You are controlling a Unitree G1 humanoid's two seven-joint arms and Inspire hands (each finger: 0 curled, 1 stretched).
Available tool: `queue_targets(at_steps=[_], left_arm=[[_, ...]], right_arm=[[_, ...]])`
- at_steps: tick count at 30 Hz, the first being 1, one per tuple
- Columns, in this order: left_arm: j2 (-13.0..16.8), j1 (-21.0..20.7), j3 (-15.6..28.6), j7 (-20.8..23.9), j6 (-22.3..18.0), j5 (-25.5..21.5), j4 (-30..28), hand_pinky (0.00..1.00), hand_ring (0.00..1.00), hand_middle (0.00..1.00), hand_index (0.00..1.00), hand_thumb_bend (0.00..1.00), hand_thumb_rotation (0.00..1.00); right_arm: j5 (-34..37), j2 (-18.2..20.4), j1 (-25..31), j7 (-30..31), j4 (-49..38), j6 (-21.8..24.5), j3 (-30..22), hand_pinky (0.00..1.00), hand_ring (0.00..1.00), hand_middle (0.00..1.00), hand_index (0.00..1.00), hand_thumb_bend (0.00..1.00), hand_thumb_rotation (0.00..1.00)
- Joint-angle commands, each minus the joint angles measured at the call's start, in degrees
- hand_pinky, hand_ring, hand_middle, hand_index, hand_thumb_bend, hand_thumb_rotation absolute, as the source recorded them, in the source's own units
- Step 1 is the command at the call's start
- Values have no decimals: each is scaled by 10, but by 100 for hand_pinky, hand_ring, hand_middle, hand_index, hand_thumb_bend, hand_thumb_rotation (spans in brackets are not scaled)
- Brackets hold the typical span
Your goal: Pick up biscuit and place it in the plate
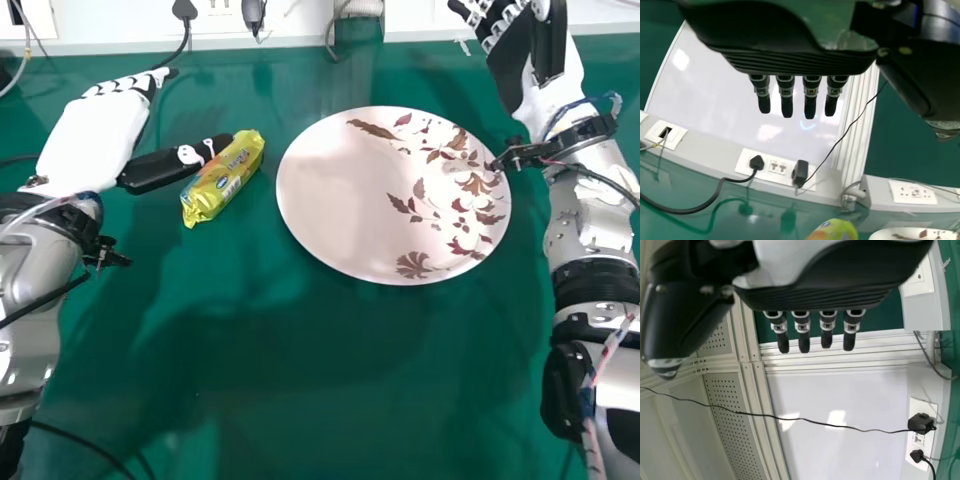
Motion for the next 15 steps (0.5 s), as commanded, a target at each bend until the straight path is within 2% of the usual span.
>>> queue_targets(at_steps=[1, 7, 15], left_arm=[[1, -9, -14, 7, 2, 11, 14, 100, 100, 100, 100, 100, 88], [-5, -22, -34, 14, 9, 28, 43, 100, 100, 100, 100, 100, 88], [-9, -31, -54, 14, 26, 40, 57, 100, 100, 100, 100, 100, 88]], right_arm=[[-1, -2, 6, -5, -7, -8, 1, 97, 100, 100, 100, 100, 58], [-1, -1, 10, -13, -13, -7, 3, 97, 100, 100, 100, 100, 61], [-3, -4, 10, -13, -15, -7, 6, 100, 100, 100, 100, 100, 60]])
